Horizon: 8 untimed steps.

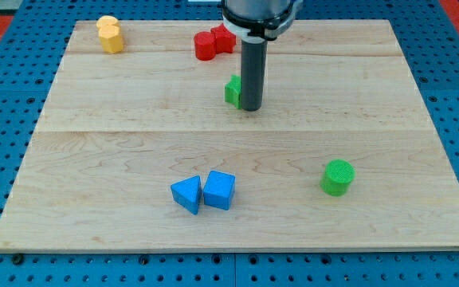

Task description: Push the red star along with red circle towards the center

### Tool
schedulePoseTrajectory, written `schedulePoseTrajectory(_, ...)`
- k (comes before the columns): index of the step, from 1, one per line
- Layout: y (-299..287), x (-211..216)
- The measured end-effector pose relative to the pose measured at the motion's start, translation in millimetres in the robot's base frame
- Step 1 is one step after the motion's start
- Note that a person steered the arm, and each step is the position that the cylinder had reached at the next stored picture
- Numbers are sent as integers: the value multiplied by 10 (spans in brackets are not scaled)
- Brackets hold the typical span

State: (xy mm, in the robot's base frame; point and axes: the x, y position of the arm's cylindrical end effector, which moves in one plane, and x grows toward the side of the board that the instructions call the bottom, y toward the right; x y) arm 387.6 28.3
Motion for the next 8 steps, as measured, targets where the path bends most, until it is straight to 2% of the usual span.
schedulePoseTrajectory(2, -50, -459)
schedulePoseTrajectory(3, 135, -782)
schedulePoseTrajectory(4, 250, -1311)
schedulePoseTrajectory(5, 10, -1779)
schedulePoseTrajectory(6, -476, -1827)
schedulePoseTrajectory(7, -921, -1539)
schedulePoseTrajectory(8, -1009, -1851)
